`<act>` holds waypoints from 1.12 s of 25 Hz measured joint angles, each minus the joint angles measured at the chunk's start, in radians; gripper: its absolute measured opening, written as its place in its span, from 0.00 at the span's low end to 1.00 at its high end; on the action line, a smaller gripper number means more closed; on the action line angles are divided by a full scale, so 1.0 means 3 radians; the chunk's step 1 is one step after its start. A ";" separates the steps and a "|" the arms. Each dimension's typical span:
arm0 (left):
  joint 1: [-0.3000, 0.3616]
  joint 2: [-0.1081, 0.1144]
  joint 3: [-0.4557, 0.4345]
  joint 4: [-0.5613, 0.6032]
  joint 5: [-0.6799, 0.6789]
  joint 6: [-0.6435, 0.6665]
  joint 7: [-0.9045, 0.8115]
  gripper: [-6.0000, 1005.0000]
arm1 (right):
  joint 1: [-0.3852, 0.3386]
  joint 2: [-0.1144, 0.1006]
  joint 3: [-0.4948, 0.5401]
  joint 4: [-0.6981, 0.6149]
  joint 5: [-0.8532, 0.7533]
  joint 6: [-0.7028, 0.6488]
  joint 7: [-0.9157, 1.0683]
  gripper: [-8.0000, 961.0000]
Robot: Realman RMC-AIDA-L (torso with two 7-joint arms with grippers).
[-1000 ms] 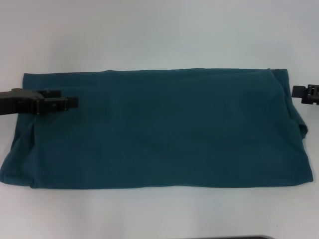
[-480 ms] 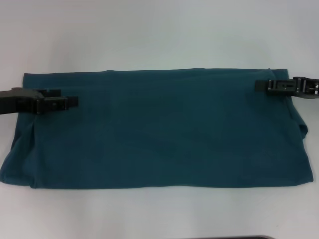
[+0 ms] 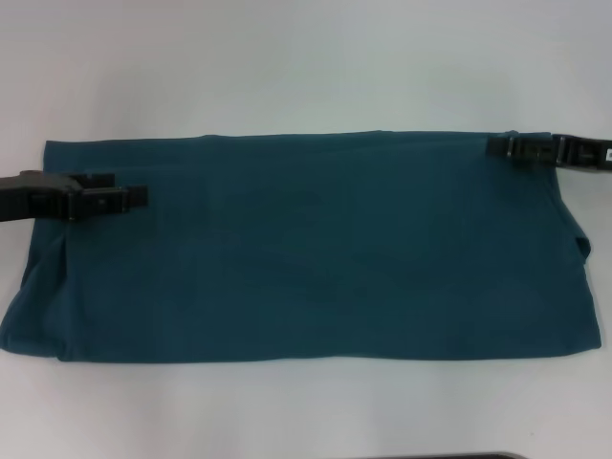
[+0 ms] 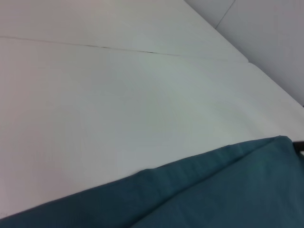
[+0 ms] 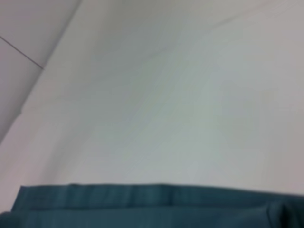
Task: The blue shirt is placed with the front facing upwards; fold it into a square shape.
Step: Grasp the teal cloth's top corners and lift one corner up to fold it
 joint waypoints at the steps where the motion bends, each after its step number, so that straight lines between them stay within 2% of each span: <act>1: 0.0001 0.0000 -0.0001 0.0000 0.0000 -0.0001 0.0000 0.72 | -0.0012 0.0005 0.0006 0.0009 0.0074 0.0017 -0.0050 0.82; 3: 0.0005 0.0000 -0.0003 0.0000 0.0000 0.0004 0.0000 0.72 | -0.0052 0.0006 0.0011 0.0020 0.0248 0.0085 -0.0157 0.82; 9: 0.0029 0.0008 -0.0008 -0.0038 0.0000 0.0139 -0.0019 0.72 | -0.0187 -0.0050 0.0017 0.0027 0.0762 0.0539 -0.0508 0.82; 19: 0.0250 0.0026 -0.0037 -0.0325 -0.0062 0.0593 -0.0033 0.72 | -0.0235 -0.0073 -0.0016 0.0028 0.0712 0.0687 -0.0819 0.82; 23: 0.0351 0.0065 -0.0135 -0.0439 -0.0156 0.0843 -0.0072 0.72 | -0.0243 -0.0092 -0.0012 0.0028 0.0723 0.0681 -0.0825 0.82; 28: 0.0437 0.0115 -0.0300 -0.0485 -0.0168 0.0919 -0.0169 0.72 | -0.0218 -0.0088 -0.0015 0.0028 0.0717 0.0639 -0.0887 0.82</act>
